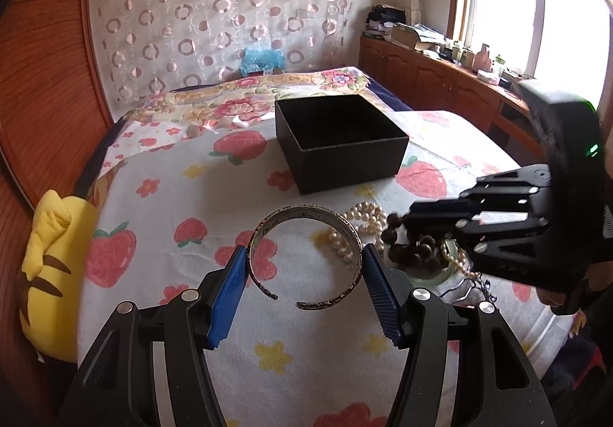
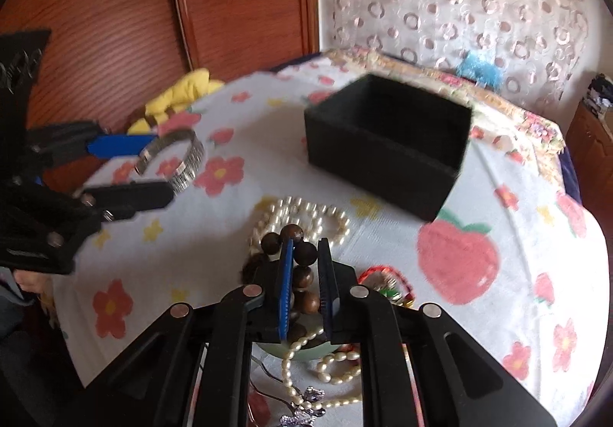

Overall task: Organize jewelry
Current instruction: 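Lower the silver bangle into the black box while the right carries the bracelet over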

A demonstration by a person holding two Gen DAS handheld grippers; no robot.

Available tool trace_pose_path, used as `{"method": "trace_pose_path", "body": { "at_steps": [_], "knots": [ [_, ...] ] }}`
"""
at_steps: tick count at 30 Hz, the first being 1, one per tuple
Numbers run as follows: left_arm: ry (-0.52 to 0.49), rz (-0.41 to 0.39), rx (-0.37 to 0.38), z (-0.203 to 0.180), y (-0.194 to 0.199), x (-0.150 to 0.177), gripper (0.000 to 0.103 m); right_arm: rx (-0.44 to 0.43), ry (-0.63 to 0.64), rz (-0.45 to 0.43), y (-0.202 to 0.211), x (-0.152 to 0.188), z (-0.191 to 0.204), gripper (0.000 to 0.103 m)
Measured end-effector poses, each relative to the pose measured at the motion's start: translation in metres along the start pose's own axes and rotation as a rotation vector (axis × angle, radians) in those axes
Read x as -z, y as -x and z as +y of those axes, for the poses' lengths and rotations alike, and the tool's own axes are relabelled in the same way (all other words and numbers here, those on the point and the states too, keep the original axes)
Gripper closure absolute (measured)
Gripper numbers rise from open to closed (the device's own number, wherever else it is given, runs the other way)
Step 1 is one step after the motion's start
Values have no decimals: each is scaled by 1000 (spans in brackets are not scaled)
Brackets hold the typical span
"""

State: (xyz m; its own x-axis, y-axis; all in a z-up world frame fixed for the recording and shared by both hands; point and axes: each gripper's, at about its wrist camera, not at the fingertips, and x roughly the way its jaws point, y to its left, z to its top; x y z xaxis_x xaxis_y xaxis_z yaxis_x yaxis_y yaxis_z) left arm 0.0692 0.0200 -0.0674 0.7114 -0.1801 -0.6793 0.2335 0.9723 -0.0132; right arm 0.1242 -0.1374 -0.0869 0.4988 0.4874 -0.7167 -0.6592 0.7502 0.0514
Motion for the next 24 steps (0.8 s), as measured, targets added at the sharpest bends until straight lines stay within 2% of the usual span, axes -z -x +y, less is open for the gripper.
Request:
{"method": "trace_pose_path", "body": {
  "at_steps": [11,18,24],
  "knots": [
    [-14,-27,13,-5,-2,-21,45,28,-2,-136,53,-28,-13,89],
    [-28,-50,27,-8,-11,-49,45,52,4,-179,69,-46,-30,89],
    [-53,-50,37,-15,-39,-79,45,72,6,-207,71,-62,-47,89]
  ]
}}
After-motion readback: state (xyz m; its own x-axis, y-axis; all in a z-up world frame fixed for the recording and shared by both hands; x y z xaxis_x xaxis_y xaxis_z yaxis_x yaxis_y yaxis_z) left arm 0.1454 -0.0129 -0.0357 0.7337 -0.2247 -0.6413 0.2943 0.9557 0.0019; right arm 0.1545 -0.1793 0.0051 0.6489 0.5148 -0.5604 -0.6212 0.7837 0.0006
